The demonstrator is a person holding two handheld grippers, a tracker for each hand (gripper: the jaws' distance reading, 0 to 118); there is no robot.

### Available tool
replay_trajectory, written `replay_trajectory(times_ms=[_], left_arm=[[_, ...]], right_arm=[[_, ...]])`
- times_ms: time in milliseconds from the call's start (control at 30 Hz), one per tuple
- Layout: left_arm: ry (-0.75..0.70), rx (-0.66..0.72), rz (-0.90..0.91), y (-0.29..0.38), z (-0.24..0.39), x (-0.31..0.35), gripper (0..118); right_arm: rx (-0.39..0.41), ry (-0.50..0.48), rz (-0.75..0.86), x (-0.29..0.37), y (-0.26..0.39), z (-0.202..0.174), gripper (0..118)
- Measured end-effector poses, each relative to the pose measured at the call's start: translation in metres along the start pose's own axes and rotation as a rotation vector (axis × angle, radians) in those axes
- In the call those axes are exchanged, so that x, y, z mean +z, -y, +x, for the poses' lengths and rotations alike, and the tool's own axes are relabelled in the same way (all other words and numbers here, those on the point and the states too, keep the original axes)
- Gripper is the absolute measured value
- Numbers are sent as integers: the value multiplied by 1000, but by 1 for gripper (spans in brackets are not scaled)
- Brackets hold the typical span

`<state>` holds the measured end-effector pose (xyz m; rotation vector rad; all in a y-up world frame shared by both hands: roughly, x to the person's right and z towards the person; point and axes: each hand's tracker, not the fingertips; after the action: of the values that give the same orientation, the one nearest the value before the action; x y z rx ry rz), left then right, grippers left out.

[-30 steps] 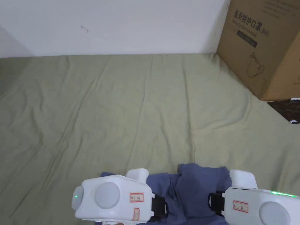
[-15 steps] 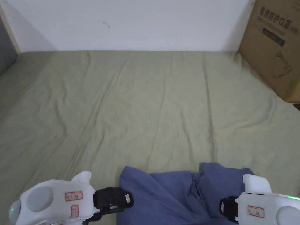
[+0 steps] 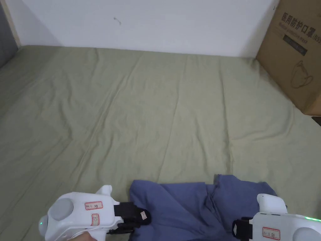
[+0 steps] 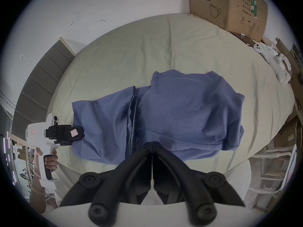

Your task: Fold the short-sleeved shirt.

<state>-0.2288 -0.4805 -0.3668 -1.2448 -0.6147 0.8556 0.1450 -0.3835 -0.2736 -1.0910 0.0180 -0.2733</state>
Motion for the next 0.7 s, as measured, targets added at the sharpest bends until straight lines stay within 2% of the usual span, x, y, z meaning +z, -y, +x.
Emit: replay_trajectory(times_ms=[67, 133, 233, 333, 533, 700], left_arm=[[38, 45, 26, -2, 1, 14, 14], [29, 25, 84, -6, -4, 26, 13], [37, -11, 57, -13, -5, 40, 13], [-53, -109, 58, -19, -4, 64, 13], [-200, -29, 126, -24, -36, 127, 13], [-226, -16, 179, -11, -22, 159, 13]], right_arm=[[10, -1, -4, 4, 1, 0, 1], [11, 4, 5, 11, 1, 2, 1], [-16, 10, 24, 19, 1, 9, 1], [-18, 28, 33, 25, 2, 14, 1], [-46, 16, 40, 28, 9, 21, 1], [-52, 10, 27, 20, 14, 23, 1]])
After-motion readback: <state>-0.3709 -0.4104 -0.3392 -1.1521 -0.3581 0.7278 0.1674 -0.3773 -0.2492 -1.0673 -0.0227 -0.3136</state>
